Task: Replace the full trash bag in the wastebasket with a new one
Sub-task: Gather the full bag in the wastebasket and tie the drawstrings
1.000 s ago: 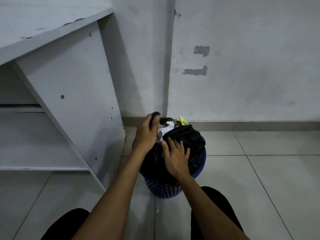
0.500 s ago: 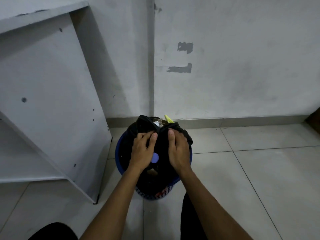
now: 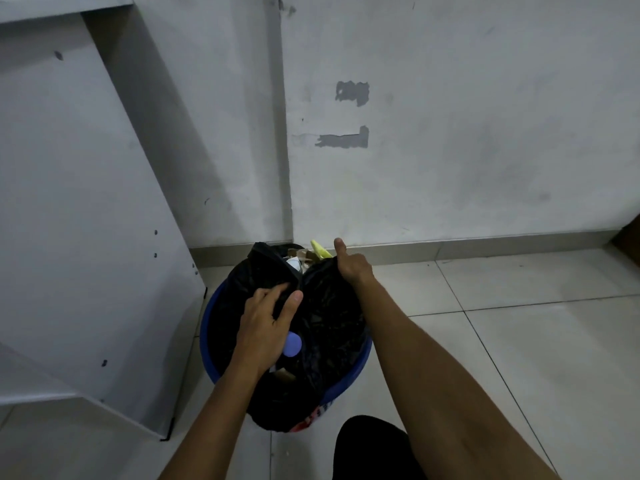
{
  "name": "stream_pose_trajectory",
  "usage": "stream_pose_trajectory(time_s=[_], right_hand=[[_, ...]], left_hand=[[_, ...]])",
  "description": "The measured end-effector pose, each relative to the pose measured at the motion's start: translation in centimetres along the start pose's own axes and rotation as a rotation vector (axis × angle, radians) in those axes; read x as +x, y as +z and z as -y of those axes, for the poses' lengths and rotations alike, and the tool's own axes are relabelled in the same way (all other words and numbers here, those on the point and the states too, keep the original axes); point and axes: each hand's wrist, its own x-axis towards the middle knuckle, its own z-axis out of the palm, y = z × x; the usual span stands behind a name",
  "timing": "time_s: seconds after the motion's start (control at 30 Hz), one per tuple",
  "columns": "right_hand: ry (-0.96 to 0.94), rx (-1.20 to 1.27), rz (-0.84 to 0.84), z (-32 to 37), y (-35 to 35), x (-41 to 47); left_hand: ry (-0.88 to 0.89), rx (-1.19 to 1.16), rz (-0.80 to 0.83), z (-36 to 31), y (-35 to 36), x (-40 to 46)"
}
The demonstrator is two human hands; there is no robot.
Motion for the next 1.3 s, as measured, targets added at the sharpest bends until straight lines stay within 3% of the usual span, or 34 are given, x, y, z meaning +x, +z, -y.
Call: stream_pose_trajectory(time_s=[0.27,0.43,0.63,0.8,0.87,0.93,1.03,1.17,1.3], right_hand=[[-0.125,0.188,-0.198,-1.1,0.5,0.8],[-0.148,0.311,-0.200,-0.9,-0.1,1.3],[0.028,-0.041,-0.088,-1.1,-0.7,0.9],[-0.073,-0.085,-0.213,-1.9,-0.8,1.1],[-0.146,0.028,-0.239,-1.4,-0.8,0.9],[-0.215,0.403,-0.211,0.2,-1.2,0.1],[-0.363,0.809,-0.020,3.8,-2.8,-2.7],[-0.593,0.526,0.147,5.0,-2.8,-7.5],[-0.647,0.274,0.230,1.2,0.4,-9.5]], left_hand=[[-0.011,0.000,-0.010,0.1,0.2,0.0],[-0.017,0.004,-0.006,0.3,0.3,0.1],[-0.017,0.009,0.005,0.0,0.1,-0.2],[-0.022,0.026,-0.005,-0.1,0.1,-0.2],[-0.022,0.023,-0.007,0.0,0.2,-0.2],[-0.017,0.009,-0.006,0.1,0.3,-0.2],[-0.022,-0.009,-0.011,0.1,0.4,-0.2],[-0.022,-0.027,-0.024,-0.2,0.2,-0.3],[-0.014,-0.103,-0.083,-1.0,0.0,-0.7]])
